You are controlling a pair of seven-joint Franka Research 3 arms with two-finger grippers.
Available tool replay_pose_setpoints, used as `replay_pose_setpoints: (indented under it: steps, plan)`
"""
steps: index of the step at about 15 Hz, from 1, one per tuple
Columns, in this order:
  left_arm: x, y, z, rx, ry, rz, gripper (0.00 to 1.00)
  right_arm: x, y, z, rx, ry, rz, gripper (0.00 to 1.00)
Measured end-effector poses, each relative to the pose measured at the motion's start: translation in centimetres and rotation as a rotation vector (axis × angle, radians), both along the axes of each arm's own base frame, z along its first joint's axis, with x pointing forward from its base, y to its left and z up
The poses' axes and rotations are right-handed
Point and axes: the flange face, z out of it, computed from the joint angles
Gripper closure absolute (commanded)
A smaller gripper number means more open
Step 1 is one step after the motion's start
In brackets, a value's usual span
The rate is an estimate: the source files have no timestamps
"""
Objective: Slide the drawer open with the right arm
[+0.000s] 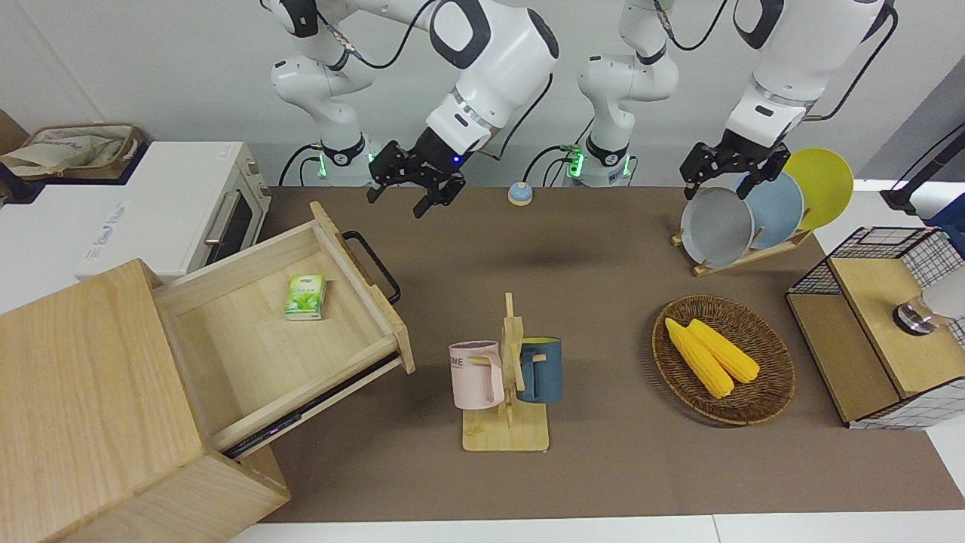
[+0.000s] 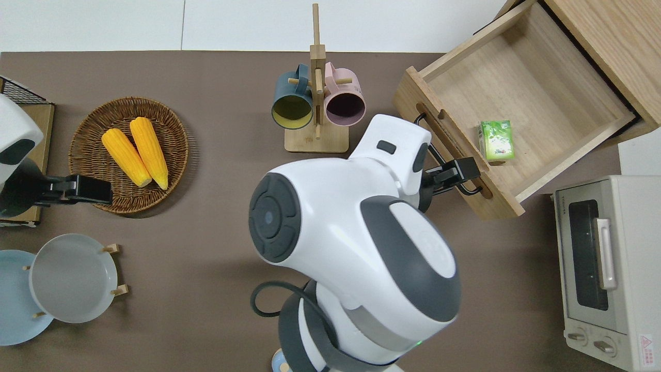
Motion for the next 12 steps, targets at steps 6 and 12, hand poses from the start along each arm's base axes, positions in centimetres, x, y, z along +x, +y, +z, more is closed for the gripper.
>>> replay_pose_setpoints:
  steps: [6, 12]
  plan:
    - [0.0, 0.0, 0.0, 0.0, 0.0, 0.0, 0.0, 0.9, -6.8, 4.4, 0.234, 0.066, -0.064, 0.015]
    - [0.0, 0.0, 0.0, 0.0, 0.0, 0.0, 0.0, 0.8, -16.7, 8.0, 0.466, 0.102, -0.108, 0.015]
